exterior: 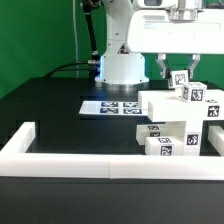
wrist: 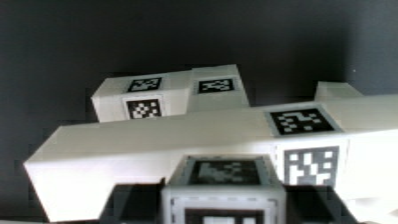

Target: Assemble chair

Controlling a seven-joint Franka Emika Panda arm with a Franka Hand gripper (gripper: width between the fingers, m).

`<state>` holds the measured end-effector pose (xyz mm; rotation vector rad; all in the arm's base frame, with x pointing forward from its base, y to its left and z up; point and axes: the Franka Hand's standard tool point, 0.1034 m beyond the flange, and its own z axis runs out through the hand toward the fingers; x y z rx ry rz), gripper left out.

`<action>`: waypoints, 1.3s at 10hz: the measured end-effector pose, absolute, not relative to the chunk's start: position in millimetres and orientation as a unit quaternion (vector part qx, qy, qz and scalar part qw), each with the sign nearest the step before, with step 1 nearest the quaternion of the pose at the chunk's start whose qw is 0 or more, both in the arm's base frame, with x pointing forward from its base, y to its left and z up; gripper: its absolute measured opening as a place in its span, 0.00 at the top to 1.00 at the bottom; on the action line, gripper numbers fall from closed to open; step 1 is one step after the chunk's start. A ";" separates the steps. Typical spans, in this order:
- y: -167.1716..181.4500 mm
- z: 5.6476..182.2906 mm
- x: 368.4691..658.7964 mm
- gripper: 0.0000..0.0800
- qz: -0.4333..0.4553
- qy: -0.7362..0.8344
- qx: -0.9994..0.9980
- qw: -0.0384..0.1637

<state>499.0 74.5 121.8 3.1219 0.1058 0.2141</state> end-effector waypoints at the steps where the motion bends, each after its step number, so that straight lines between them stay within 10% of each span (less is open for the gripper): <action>1: 74.6 121.8 499.1 0.64 0.068 0.034 0.997 0.005; 13: 78.9 121.8 498.4 0.64 0.067 -0.194 0.978 -0.016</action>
Offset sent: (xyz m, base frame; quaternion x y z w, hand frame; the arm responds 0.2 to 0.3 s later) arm 0.0000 0.0000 0.0000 0.0000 0.0000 0.0000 1.0000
